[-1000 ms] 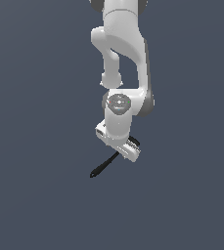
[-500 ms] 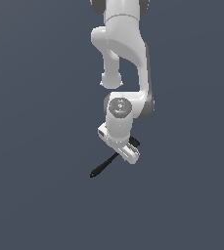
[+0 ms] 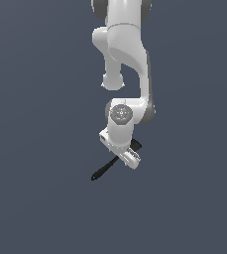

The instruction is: Pick up the object and move it to a goal position.

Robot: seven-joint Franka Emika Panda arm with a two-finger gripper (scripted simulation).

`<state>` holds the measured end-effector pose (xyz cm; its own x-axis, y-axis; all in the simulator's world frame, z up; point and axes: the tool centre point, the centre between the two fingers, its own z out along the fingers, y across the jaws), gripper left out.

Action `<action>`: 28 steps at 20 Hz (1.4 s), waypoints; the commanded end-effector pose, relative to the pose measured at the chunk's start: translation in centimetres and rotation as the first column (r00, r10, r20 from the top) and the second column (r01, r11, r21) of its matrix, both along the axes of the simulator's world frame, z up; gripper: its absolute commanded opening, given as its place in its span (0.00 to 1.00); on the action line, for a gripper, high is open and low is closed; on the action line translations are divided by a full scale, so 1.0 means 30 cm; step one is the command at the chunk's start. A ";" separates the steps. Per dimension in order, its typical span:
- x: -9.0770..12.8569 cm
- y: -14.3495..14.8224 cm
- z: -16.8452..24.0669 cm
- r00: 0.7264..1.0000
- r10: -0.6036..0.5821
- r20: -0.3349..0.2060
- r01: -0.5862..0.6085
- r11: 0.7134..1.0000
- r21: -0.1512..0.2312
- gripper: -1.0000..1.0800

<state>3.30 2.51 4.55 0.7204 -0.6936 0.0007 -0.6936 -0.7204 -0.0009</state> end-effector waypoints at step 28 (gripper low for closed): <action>-0.022 -0.033 -0.037 1.000 -0.004 -0.002 0.004 1.000 0.000 0.00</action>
